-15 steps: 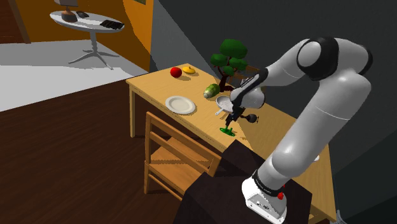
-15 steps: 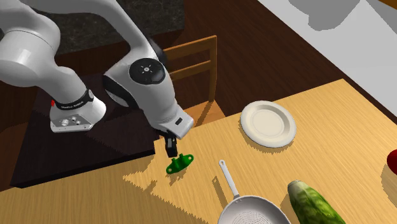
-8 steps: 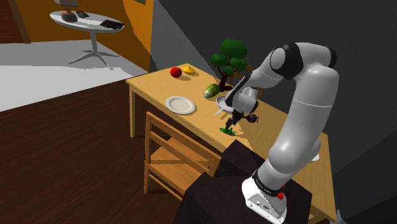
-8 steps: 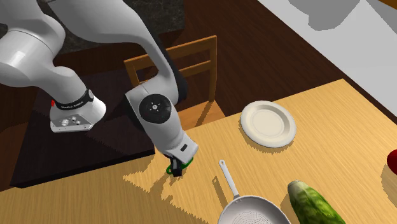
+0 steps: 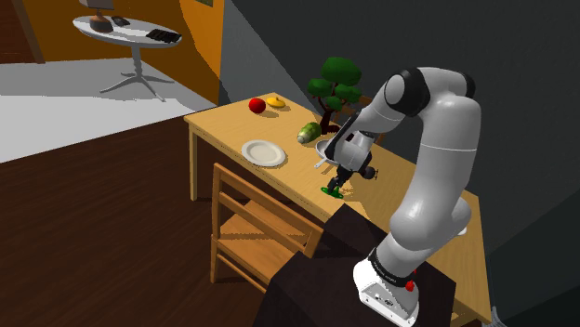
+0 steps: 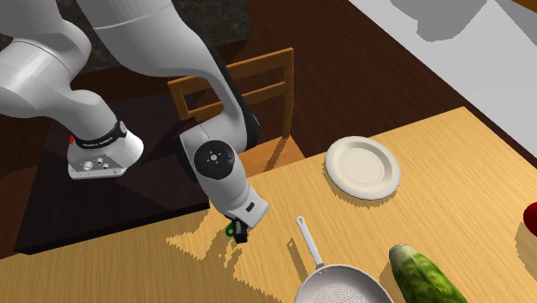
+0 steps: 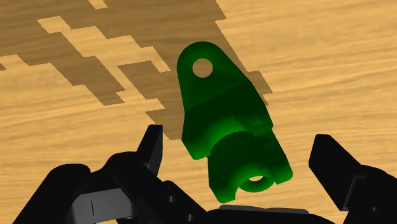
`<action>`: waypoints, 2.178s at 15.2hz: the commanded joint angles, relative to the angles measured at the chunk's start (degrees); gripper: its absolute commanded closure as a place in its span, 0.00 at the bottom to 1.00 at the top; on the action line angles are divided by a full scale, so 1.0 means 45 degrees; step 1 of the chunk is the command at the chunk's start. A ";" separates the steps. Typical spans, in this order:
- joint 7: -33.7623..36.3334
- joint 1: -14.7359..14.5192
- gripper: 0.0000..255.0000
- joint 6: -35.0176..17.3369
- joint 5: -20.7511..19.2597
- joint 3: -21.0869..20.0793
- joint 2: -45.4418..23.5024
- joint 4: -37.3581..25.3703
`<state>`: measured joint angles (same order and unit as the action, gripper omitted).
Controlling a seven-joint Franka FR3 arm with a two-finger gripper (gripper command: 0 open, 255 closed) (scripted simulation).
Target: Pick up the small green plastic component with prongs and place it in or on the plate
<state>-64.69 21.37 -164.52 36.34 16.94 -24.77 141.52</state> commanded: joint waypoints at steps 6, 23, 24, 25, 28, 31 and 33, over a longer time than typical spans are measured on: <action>-0.0027 0.0025 1.00 -0.0024 0.0034 -0.0035 -0.0026 -0.0007; 0.1410 -0.1259 1.00 0.0991 -0.1750 0.1602 0.1545 0.0538; 0.1609 -0.1409 1.00 0.1120 -0.2009 0.1802 0.1745 0.0592; 0.1813 -0.1555 1.00 0.1250 -0.2275 0.2000 0.1947 0.0642; 0.2448 -0.1957 1.00 0.1649 -0.3116 0.2563 0.2558 0.0772; 0.3110 -0.2291 1.00 0.2064 -0.4003 0.3061 0.3181 0.0866; 0.3437 -0.2451 1.00 0.2255 -0.4039 0.2964 0.3053 0.0545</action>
<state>-50.09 10.76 -154.96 18.56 30.28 -10.97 144.65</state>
